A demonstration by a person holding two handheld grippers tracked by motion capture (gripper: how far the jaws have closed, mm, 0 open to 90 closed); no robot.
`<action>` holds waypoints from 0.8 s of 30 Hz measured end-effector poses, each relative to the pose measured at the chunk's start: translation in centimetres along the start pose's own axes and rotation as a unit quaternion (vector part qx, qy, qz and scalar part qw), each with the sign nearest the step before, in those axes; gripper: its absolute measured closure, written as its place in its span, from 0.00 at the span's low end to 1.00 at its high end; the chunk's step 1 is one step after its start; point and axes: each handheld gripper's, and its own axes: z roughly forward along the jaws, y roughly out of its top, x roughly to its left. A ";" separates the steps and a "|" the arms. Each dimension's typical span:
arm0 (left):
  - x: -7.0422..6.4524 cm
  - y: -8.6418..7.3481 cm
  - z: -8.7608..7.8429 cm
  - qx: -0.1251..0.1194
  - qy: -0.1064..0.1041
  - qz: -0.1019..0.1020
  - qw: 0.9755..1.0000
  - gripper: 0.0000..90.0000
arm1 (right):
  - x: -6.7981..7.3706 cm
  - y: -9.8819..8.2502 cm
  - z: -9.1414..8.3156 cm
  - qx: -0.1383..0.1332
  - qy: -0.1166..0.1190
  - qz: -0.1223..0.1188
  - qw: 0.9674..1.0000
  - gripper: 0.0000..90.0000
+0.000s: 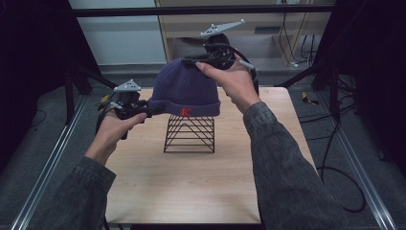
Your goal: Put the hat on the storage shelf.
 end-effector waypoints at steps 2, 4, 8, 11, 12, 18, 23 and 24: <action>-0.1 -0.2 0.1 0.004 0.000 0.000 1.000 0.65 | 0.1 -0.1 0.0 0.004 -0.002 -0.001 1.000 0.89; -0.1 -0.4 0.4 0.008 0.003 0.001 1.000 0.65 | 0.1 -0.3 0.1 0.010 -0.005 -0.002 1.000 0.89; -0.2 -1.0 1.1 0.020 0.011 -0.005 1.000 0.66 | -0.1 -1.8 0.5 0.025 -0.014 0.004 1.000 0.89; -0.5 -1.2 1.2 0.016 0.020 -0.003 1.000 0.67 | -0.2 -2.6 0.5 0.027 -0.020 0.013 0.999 0.89; -0.6 -1.3 1.2 0.014 0.022 -0.002 1.000 0.67 | -0.3 -2.8 0.4 0.027 -0.021 0.016 0.999 0.89; -0.7 -2.1 1.3 0.015 0.025 -0.006 1.000 0.69 | 0.0 -3.6 0.4 0.035 -0.031 0.014 0.999 0.89; -0.5 -2.1 1.4 0.019 0.035 -0.008 0.999 0.70 | 0.0 -3.8 0.8 0.044 -0.036 0.014 0.998 0.89; -0.5 -2.2 1.5 0.020 0.036 -0.010 0.999 0.70 | 0.1 -3.9 0.9 0.046 -0.036 0.014 0.998 0.89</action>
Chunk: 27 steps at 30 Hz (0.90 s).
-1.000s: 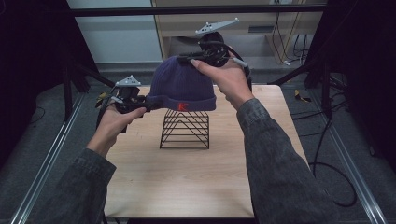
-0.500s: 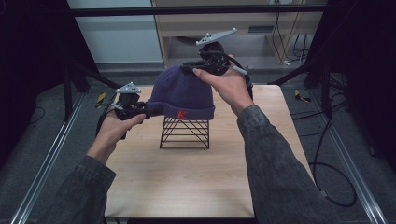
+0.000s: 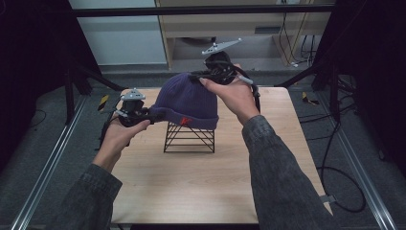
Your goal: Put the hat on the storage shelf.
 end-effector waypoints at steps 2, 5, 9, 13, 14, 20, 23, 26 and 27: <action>0.0 -0.1 0.1 0.003 0.002 0.001 1.000 0.70 | 0.2 0.0 0.1 0.009 -0.005 -0.004 1.000 0.89; -0.1 -0.3 0.3 0.007 0.009 0.001 1.000 0.70 | 0.4 -0.2 0.3 0.020 -0.010 -0.008 1.000 0.89; -0.1 -0.6 0.8 0.010 0.010 -0.004 1.000 0.71 | 0.4 -0.7 0.6 0.028 -0.016 -0.006 0.999 0.89; -0.1 -0.7 1.1 0.011 0.014 -0.005 1.000 0.71 | 0.3 -1.1 0.7 0.036 -0.020 -0.002 0.999 0.89; -0.2 -0.7 1.1 0.011 0.014 -0.005 1.000 0.71 | 0.2 -1.2 0.6 0.037 -0.020 -0.002 0.999 0.89; -0.5 -1.0 1.3 0.014 0.016 -0.001 1.000 0.71 | 0.1 -1.6 0.7 0.037 -0.020 0.003 0.999 0.89; -0.8 -1.2 1.3 0.013 0.017 0.005 1.000 0.71 | 0.2 -1.9 0.6 0.037 -0.020 0.003 0.999 0.89; -0.7 -1.4 1.4 0.013 0.018 0.002 1.000 0.71 | 0.1 -2.2 0.7 0.037 -0.021 0.007 0.999 0.89; -0.7 -1.4 1.5 0.013 0.018 0.001 1.000 0.71 | 0.1 -2.3 0.7 0.039 -0.021 0.009 0.999 0.89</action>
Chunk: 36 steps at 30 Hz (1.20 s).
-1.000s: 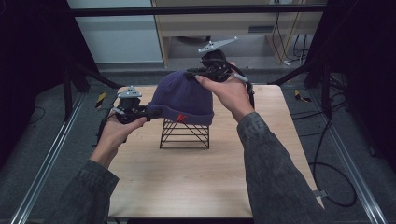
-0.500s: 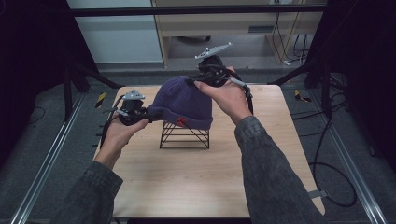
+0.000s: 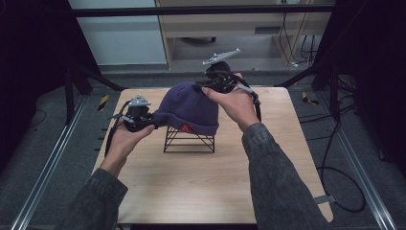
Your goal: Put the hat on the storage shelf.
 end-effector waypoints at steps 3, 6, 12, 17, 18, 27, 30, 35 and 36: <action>0.1 0.0 0.0 -0.002 0.000 -0.001 1.000 0.71 | 0.0 0.0 0.1 -0.001 0.001 -0.001 1.000 0.89; 0.1 0.0 -0.2 -0.005 -0.003 -0.001 1.000 0.71 | 0.0 0.1 0.0 -0.001 0.001 -0.001 1.000 0.89; 0.1 0.0 -0.2 -0.005 -0.003 -0.001 1.000 0.71 | 0.0 0.2 0.0 0.000 0.000 0.001 1.000 0.89; 0.3 -0.1 -0.2 -0.004 -0.004 -0.002 1.000 0.71 | 0.1 0.3 0.3 0.001 -0.002 -0.001 1.000 0.89; 0.4 -0.1 -0.1 -0.003 -0.003 -0.003 1.000 0.71 | 0.1 0.3 0.3 0.002 -0.001 0.001 1.000 0.89; 0.5 -0.5 0.3 -0.007 -0.005 -0.008 1.000 0.71 | 0.1 0.2 0.7 0.010 -0.003 -0.004 1.000 0.89; 0.6 -0.7 0.4 -0.007 -0.008 -0.011 1.000 0.70 | 0.1 0.0 0.8 0.009 -0.004 -0.003 1.000 0.89; 0.4 -1.1 0.9 -0.002 -0.011 -0.009 1.000 0.70 | 0.2 -0.3 1.2 0.014 -0.004 -0.005 1.000 0.89; 0.4 -1.2 1.0 -0.001 -0.013 -0.010 1.000 0.70 | 0.2 -0.3 1.2 0.014 -0.003 -0.004 1.000 0.89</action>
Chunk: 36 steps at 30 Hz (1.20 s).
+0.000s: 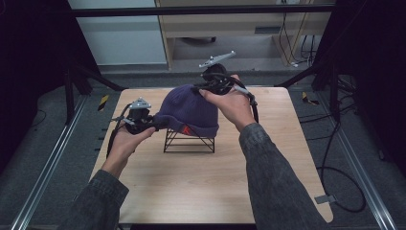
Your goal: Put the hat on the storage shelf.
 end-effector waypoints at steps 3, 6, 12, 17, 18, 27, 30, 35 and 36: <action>0.1 -0.3 0.0 0.000 -0.002 -0.002 1.000 0.67 | 0.0 0.0 0.1 0.002 0.001 -0.003 1.000 0.89; 0.3 -0.7 0.1 -0.001 -0.008 -0.012 1.000 0.63 | 0.3 0.1 0.3 0.002 0.004 -0.003 1.000 0.89; 0.4 -1.3 0.0 -0.003 -0.011 -0.019 1.000 0.59 | 0.9 0.3 0.8 0.007 0.009 -0.012 1.000 0.89; 0.7 -1.6 0.0 -0.008 -0.009 -0.025 1.000 0.60 | 1.2 0.1 1.3 0.011 0.014 -0.012 1.000 0.89; 0.7 -1.6 0.0 -0.007 -0.008 -0.025 1.000 0.61 | 1.2 0.1 1.5 0.013 0.013 -0.013 1.000 0.89; 0.6 -2.9 1.1 0.006 -0.002 -0.030 1.000 0.65 | 1.5 -0.9 2.5 0.032 0.018 -0.015 0.999 0.89; 0.4 -3.2 1.5 0.014 -0.001 -0.029 0.999 0.66 | 1.6 -1.3 2.8 0.039 0.018 -0.019 0.999 0.89; 0.4 -3.6 1.9 0.025 0.003 -0.027 0.999 0.66 | 1.6 -2.2 3.3 0.051 0.021 -0.014 0.998 0.89; 0.4 -3.7 1.9 0.025 0.002 -0.028 0.999 0.67 | 1.6 -2.3 3.3 0.052 0.021 -0.014 0.998 0.89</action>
